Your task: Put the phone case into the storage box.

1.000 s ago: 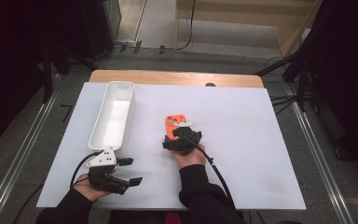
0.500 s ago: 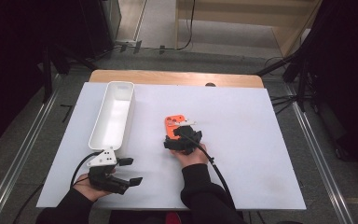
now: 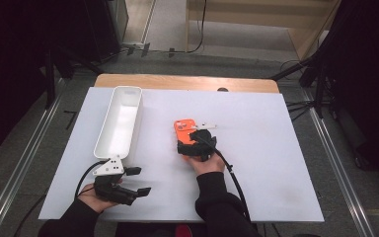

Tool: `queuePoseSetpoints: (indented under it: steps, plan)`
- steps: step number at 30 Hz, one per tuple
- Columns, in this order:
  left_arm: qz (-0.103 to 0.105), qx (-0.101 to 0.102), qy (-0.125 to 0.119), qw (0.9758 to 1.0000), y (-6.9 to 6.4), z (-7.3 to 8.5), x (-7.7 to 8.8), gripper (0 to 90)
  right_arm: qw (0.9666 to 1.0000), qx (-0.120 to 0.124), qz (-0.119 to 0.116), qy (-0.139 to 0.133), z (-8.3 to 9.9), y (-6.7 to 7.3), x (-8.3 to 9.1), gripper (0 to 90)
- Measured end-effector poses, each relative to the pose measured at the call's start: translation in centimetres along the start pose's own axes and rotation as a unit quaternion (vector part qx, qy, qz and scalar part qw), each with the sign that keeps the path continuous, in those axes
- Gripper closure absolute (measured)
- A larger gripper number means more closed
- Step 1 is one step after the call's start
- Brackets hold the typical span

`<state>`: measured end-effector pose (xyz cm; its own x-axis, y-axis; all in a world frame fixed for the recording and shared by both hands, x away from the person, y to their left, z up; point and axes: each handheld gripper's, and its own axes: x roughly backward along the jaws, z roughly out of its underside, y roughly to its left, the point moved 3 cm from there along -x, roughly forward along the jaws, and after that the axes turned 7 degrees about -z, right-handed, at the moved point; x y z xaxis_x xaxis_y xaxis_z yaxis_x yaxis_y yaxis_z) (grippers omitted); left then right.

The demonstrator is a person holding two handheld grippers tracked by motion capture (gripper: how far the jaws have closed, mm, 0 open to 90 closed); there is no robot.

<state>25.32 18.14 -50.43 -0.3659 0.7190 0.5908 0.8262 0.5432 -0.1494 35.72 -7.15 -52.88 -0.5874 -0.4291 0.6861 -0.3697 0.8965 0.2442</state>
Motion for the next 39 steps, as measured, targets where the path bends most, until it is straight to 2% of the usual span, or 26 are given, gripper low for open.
queuePoseSetpoints:
  steps: [1, 3, 5, 7, 11, 15, 16, 20, 22, 25, 27, 31, 33, 39]
  plan:
    - [0.000, 0.000, 0.000, 1.0000, 0.0, 0.0, 0.0, 19.1, 0.9999, -0.007, -0.011, -0.006, -0.2, -0.2, 0.4, 13.4]
    - [0.001, 0.000, 0.001, 1.0000, 0.0, 0.0, 0.0, 19.1, 0.9998, -0.008, -0.015, -0.008, -0.3, -0.2, 0.6, 13.4]
    - [0.002, 0.002, 0.001, 1.0000, 0.0, 0.0, -0.1, 19.1, 0.9989, -0.020, -0.037, -0.021, -0.7, -0.6, 1.5, 13.4]
    - [0.004, 0.003, 0.002, 1.0000, 0.0, 0.0, -0.1, 19.1, 0.9986, -0.021, -0.042, -0.022, -0.8, -0.7, 1.8, 13.4]
    - [0.005, 0.007, 0.006, 0.9999, -0.1, -0.1, -0.3, 19.2, 0.9969, -0.033, -0.067, -0.022, -1.2, -1.5, 2.8, 13.5]
    - [0.002, -0.002, 0.004, 1.0000, -0.4, -0.4, -0.5, 19.2, 0.9963, -0.030, -0.077, -0.024, -1.5, -2.2, 3.8, 13.5]
    - [0.005, -0.001, 0.003, 1.0000, -0.5, -0.5, -0.5, 19.2, 0.9950, -0.036, -0.089, -0.028, -1.6, -2.5, 4.2, 13.5]
    - [0.014, 0.007, 0.008, 0.9998, -0.9, -0.9, -1.0, 19.2, 0.9929, -0.048, -0.104, -0.033, -1.6, -2.8, 4.4, 13.5]
    - [0.015, 0.020, 0.018, 0.9995, -1.1, -1.0, -1.2, 19.2, 0.9896, -0.057, -0.128, -0.031, -1.4, -2.9, 4.4, 13.5]
    - [0.020, 0.029, 0.023, 0.9991, -1.3, -1.3, -1.3, 19.2, 0.9879, -0.063, -0.137, -0.034, -1.2, -2.8, 4.5, 13.5]
    - [0.026, 0.039, 0.023, 0.9987, -1.4, -1.7, -1.3, 19.2, 0.9843, -0.075, -0.154, -0.043, -0.9, -2.9, 4.7, 13.5]
    - [0.019, 0.049, 0.028, 0.9982, -1.5, -2.6, -1.4, 19.1, 0.9823, -0.081, -0.162, -0.048, -0.5, -3.1, 4.9, 13.5]
    - [0.018, 0.050, 0.030, 0.9981, -1.5, -3.1, -1.4, 19.0, 0.9796, -0.091, -0.172, -0.050, -0.1, -3.3, 5.3, 13.5]
    - [0.017, 0.066, 0.035, 0.9971, -1.2, -4.6, -1.8, 19.0, 0.9771, -0.100, -0.180, -0.053, 0.6, -3.6, 5.6, 13.5]
